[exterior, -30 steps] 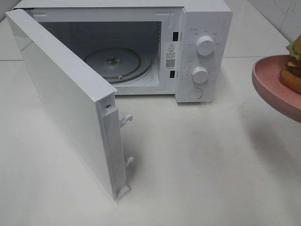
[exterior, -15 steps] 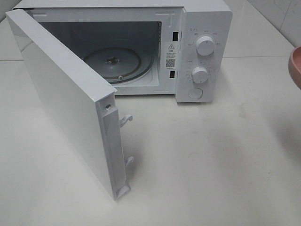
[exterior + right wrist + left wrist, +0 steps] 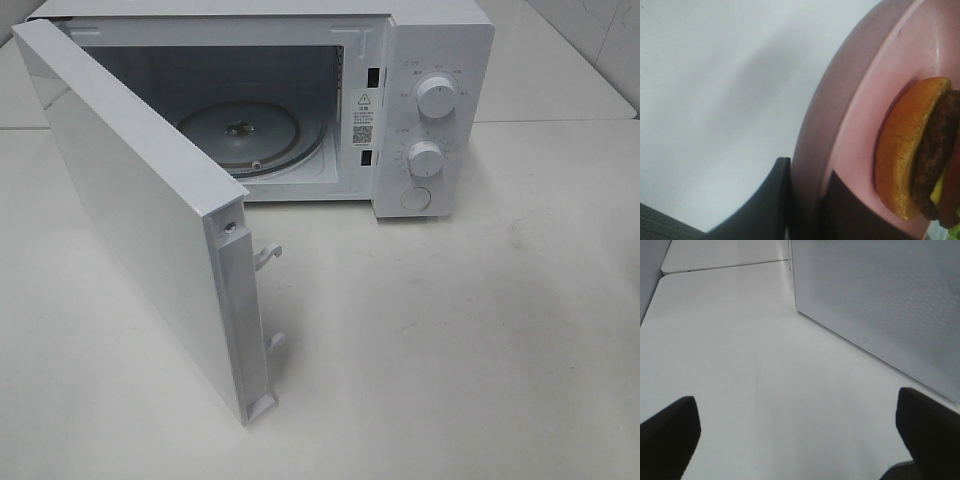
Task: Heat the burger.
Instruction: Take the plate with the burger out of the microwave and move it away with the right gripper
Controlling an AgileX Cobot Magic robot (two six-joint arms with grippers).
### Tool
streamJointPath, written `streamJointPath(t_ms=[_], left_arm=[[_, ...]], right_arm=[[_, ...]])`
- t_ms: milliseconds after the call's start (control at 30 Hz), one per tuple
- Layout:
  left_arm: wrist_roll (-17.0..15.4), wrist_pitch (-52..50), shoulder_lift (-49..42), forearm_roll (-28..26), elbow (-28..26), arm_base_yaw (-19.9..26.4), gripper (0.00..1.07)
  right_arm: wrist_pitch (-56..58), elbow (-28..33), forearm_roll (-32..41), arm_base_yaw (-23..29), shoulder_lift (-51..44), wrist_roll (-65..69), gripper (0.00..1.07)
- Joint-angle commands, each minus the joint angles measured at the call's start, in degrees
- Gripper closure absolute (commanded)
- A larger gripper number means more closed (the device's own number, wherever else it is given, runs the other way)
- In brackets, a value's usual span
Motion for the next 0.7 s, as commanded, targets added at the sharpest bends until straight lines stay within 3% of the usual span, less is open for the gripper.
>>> streamJointPath(t_ms=[33,700], left_arm=[[-0.11,-0.46,-0.92,-0.46,0.17,0.06,0.07],[-0.11,-0.46,-0.92,-0.46,0.17,0.06,0.07]], right_arm=[[0.23,-0.46,-5.79,0.34,2.41,7.73,1.07],[-0.29,-0.46,-8.42,0.34,24.12,41.94,1.07]])
